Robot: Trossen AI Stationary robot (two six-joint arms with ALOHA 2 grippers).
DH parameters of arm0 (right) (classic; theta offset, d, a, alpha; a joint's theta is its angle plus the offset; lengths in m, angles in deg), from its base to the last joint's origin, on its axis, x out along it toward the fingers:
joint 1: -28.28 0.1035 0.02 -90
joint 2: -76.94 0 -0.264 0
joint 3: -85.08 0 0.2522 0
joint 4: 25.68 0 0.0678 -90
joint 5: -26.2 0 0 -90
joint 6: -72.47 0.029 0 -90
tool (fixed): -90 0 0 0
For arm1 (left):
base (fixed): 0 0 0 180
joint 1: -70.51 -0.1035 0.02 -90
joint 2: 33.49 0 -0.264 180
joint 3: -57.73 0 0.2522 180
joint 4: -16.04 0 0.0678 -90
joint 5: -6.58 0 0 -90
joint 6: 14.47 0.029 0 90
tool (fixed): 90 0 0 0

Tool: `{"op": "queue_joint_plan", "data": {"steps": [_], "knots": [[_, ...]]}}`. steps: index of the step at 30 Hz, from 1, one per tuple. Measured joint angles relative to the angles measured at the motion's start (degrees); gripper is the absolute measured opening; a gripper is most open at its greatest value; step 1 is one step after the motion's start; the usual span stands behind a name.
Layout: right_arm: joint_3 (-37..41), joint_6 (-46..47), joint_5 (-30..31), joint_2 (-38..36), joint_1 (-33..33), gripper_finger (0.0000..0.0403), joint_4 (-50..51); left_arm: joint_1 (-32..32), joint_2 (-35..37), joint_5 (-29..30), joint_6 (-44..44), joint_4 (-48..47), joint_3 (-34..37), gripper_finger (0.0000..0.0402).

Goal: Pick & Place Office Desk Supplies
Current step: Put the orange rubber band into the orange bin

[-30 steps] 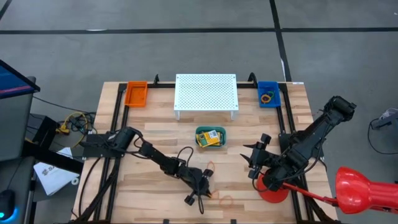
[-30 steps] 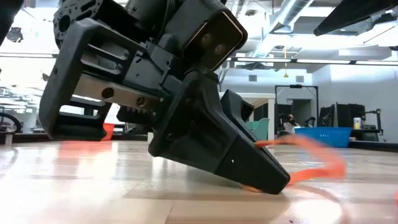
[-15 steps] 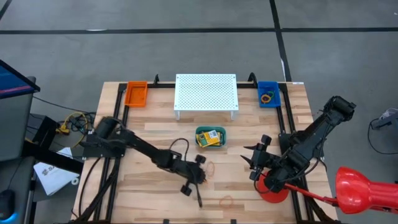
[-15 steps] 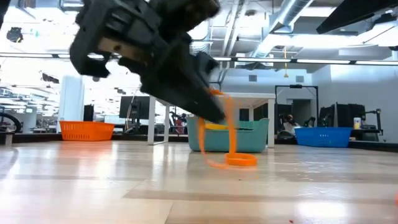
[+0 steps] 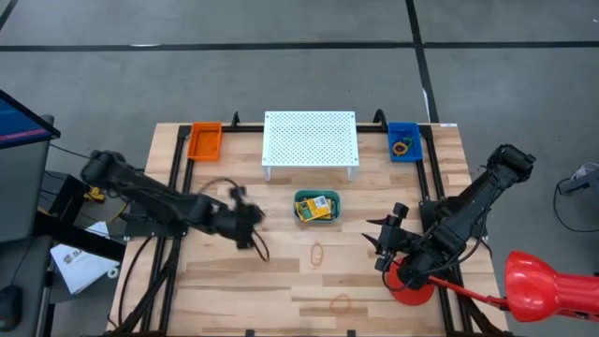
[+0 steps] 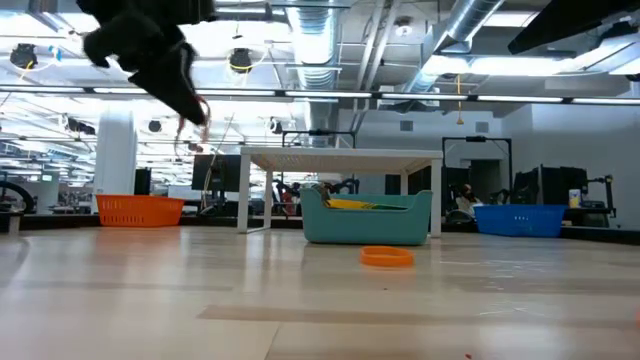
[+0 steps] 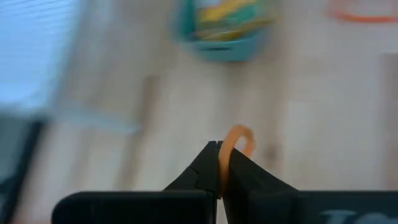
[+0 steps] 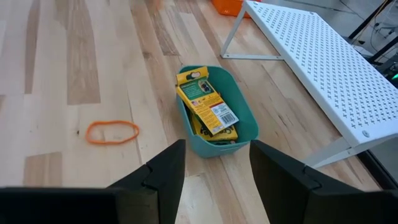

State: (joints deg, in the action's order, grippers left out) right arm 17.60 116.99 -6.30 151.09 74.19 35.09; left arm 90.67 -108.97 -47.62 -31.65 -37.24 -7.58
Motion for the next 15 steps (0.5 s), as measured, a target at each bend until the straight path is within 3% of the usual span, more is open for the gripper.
{"op": "queue_joint_plan", "data": {"steps": [6, 11, 15], "knots": [[0.00, -0.13, 0.62, -0.02, -0.07, 0.0175, 0.06, -6.83, 10.23, 10.20, -10.38, -11.75, 3.28, 0.0000], [0.00, -0.38, 0.88, -0.02, -0.07, 0.0175, 0.06, -20.67, 13.28, 11.32, -11.48, -17.93, 4.61, 0.0000], [0.00, -0.48, 1.07, -0.02, -0.26, 0.0175, 0.10, -34.78, 12.91, 11.54, -6.77, -17.51, 4.61, 0.0000]]}}
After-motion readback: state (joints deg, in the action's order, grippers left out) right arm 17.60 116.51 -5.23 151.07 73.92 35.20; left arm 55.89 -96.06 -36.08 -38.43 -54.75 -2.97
